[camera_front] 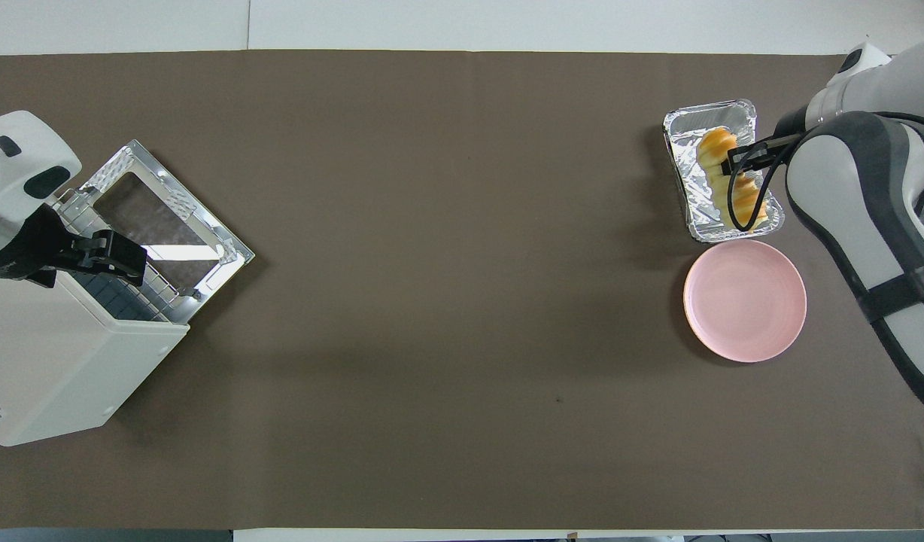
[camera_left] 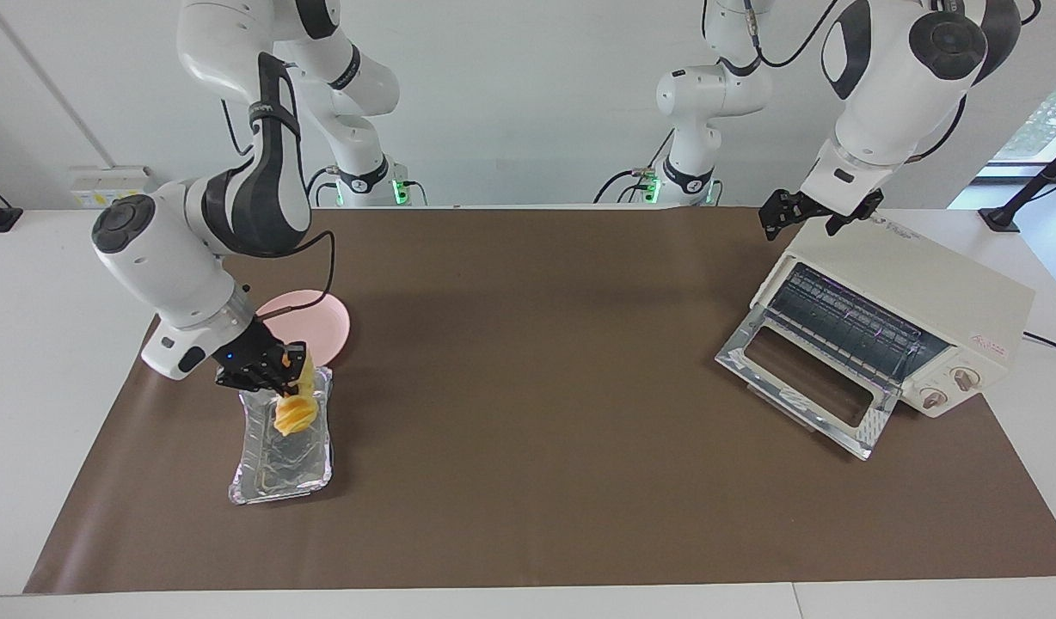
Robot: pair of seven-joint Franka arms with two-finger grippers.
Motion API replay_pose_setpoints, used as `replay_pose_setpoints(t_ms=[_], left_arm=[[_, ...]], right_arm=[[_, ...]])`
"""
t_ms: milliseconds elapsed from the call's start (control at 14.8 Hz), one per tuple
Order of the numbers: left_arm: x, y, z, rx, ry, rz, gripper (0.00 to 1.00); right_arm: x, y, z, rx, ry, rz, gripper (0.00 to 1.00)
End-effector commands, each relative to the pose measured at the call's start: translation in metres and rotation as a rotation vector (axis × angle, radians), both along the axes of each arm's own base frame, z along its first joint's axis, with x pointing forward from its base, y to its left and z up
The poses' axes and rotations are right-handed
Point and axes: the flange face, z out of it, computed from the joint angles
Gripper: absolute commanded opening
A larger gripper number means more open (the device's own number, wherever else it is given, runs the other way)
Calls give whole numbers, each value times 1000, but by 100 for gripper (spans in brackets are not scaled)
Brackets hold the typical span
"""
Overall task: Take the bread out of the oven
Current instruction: 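Lift the bread rolls onto the pink plate with the right gripper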
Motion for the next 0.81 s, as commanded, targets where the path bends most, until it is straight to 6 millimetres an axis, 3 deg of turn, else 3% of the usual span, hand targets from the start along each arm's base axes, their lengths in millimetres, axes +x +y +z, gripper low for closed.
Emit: replay_pose_setpoints(t_ms=[0,271,339,542,746], left_arm=[[-6,4,4,-11,-19,3,100],[-6,4,4,-11,-19,3,100],[-6,4,4,-11,-19,3,100],[-6,4,4,-11,-19,3,100],[-6,4,4,-11,-19,3,100]], right_arm=[[-46,2,9,-19,57,-31,0],[-94,-1,-1,-30,59,-40,0],[-110,-5,-13,-34,68,-42,0],[-155,-37,-48,-55,14,-2,0],[-175,-69,-62,-62,6,36,0]])
